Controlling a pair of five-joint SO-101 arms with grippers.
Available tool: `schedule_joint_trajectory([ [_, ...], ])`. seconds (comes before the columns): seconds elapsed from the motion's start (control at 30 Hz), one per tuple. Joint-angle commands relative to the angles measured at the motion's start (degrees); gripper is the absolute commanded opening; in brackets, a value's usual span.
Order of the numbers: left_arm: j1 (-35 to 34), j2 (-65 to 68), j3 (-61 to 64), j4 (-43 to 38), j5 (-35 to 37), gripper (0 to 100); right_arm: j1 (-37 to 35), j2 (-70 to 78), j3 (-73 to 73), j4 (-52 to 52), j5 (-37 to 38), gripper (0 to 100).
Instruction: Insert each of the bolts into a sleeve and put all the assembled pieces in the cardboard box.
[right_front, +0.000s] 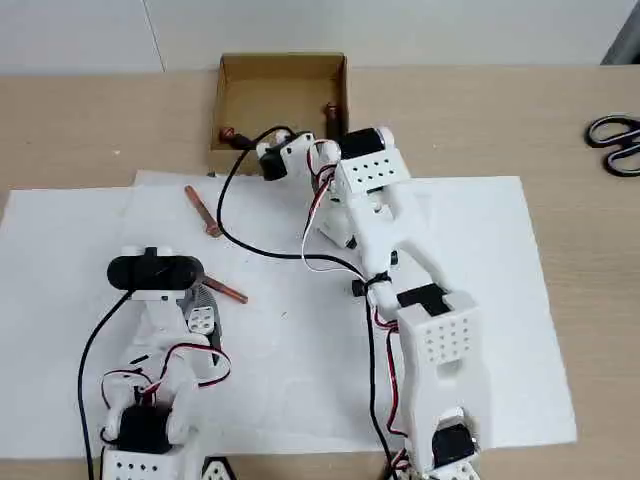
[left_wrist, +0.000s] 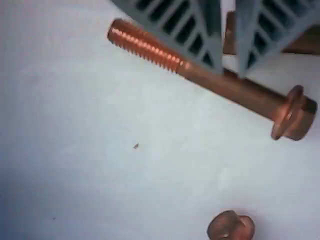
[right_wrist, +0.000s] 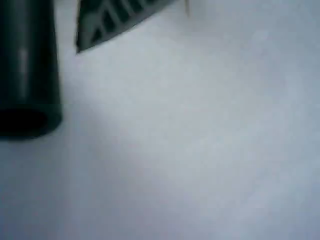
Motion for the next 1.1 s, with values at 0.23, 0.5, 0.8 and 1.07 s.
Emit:
schedule_joint_trajectory([
  [0.23, -0.1, -0.6, -0.2, -1.1, -0.2, 1, 0.2, 2.3, -0.4, -3.3, 0.6, 21.4],
  [0.5, -0.1, -0.6, -0.2, -1.1, -0.1, 1, 0.0, 3.6, -0.4, -2.8, 0.3, 6.0],
  [0.8, -0.2, -0.6, -0.2, -1.1, -0.1, 1, -0.7, 4.0, -0.4, -2.7, 0.2, 0.9],
  [1.07, -0.2, -0.6, -0.2, -1.1, -0.1, 1, -1.8, -5.3, -0.5, 1.4, 0.1, 0.5],
])
